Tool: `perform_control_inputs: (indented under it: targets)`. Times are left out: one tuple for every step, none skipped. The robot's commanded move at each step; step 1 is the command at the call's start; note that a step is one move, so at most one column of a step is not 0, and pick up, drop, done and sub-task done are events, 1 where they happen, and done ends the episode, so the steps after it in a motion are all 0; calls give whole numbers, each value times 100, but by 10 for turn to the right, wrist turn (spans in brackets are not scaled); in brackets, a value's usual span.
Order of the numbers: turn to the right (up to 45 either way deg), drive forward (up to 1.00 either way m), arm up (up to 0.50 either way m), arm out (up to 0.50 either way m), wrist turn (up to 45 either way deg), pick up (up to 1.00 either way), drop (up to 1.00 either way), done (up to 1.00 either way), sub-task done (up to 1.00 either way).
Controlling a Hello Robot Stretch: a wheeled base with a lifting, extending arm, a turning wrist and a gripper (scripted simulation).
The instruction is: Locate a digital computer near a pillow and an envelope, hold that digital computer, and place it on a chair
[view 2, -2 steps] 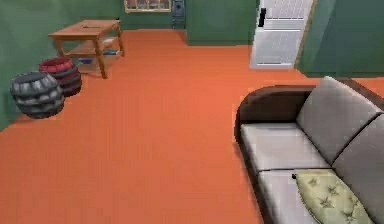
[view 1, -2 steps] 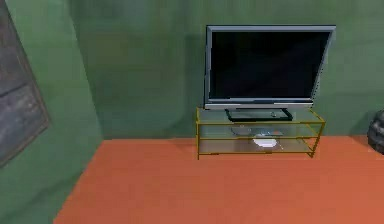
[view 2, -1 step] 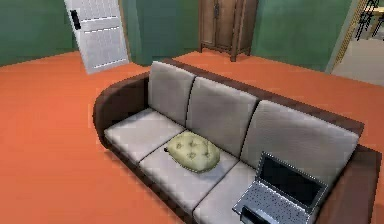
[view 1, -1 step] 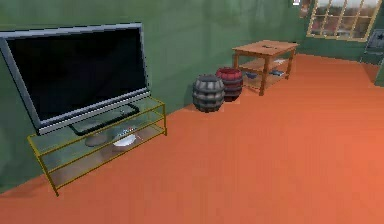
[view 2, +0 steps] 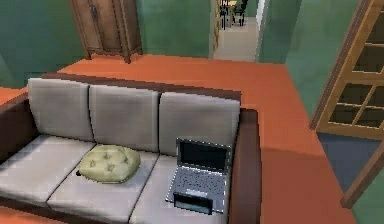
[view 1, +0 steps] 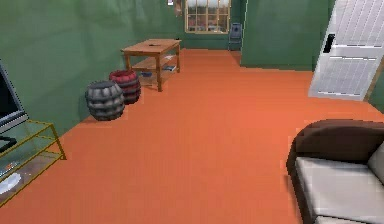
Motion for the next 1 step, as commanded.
perform_control_inputs:
  targets:
    - [0,0,42,0,0,0,0,0,0]
